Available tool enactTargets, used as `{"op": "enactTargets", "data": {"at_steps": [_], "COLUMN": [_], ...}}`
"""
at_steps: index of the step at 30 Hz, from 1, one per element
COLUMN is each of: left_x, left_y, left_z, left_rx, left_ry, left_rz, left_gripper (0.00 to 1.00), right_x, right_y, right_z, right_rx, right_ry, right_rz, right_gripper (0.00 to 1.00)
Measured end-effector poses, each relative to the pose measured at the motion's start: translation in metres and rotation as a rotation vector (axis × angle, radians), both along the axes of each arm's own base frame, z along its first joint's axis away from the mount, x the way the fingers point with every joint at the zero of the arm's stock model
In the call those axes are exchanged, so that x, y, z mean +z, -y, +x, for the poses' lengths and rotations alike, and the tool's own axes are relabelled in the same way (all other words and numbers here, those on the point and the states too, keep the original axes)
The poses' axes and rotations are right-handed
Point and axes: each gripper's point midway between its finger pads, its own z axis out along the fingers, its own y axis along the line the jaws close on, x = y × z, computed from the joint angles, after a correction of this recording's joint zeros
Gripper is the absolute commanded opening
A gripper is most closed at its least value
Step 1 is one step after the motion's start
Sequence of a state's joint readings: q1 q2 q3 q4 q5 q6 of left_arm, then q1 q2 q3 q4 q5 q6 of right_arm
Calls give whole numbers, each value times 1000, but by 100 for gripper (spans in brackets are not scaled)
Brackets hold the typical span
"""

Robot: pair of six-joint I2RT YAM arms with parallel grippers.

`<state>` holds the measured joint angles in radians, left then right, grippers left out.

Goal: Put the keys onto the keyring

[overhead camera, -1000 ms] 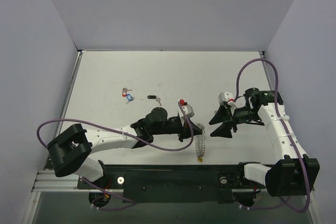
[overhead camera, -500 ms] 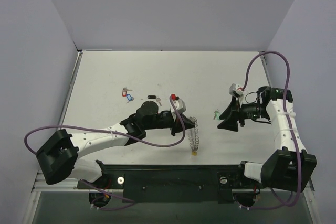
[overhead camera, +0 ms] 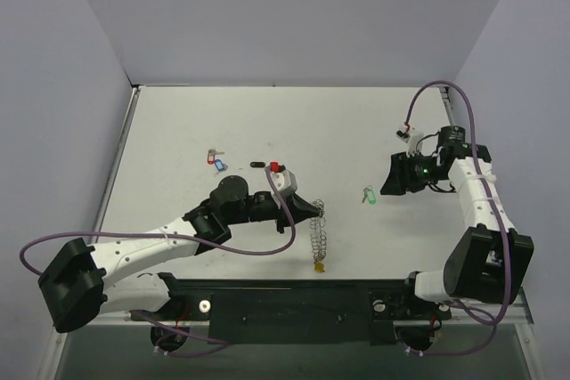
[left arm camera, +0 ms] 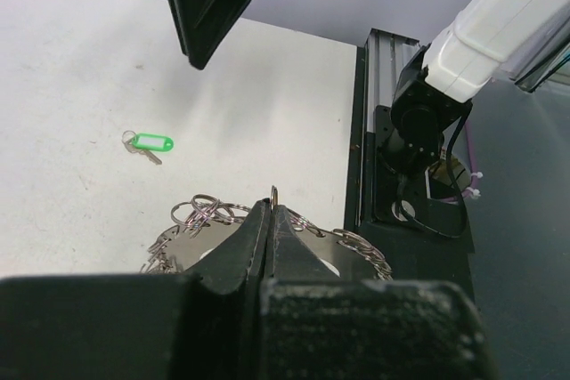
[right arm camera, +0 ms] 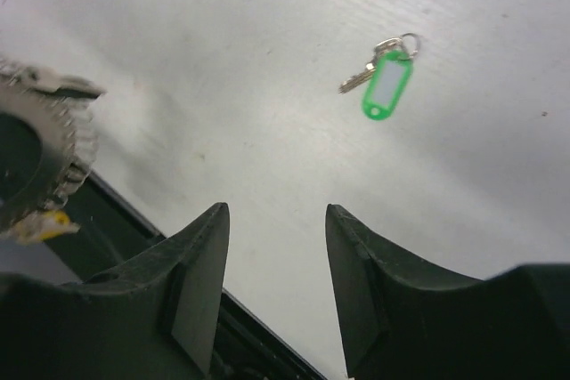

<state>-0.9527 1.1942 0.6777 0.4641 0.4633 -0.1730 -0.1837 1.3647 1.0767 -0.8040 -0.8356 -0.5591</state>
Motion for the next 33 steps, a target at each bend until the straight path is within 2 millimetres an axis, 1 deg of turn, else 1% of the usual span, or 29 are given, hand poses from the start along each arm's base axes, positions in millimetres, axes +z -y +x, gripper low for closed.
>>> {"op": "enactTargets", "data": {"at_steps": [3,8,13,16,25,28,33], "left_x": [9,14,9,6,1,0,-4], "left_y": [-7,-17,-23,-25,-27,-28,-27], "left_z": [0,0,1,3,6,8,10], "left_rx": [12,32,48,54,66,70,73], "left_ry": [16,30,25,22,11,7,0], "left_rz": [-22,-40,-34,-29,-21,-19,-9], "left_gripper": [0,0,0,0,0,0,0], "right_x": [-13,-38,-63,-75,-101,-107,-110], "right_y": [6,1,5,5,2,2,2], "right_z": [19,55,76,86,107,106,104], "right_rx": [-127,-299,-430,-466,-520,-527,-529], "right_ry": [-19,-68,-158,-204,-305,-330,-342], "right_rz": [-50,-114,-124,-113,-93,-95,-96], "right_gripper": [41,40,36,36,33,32,29]}}
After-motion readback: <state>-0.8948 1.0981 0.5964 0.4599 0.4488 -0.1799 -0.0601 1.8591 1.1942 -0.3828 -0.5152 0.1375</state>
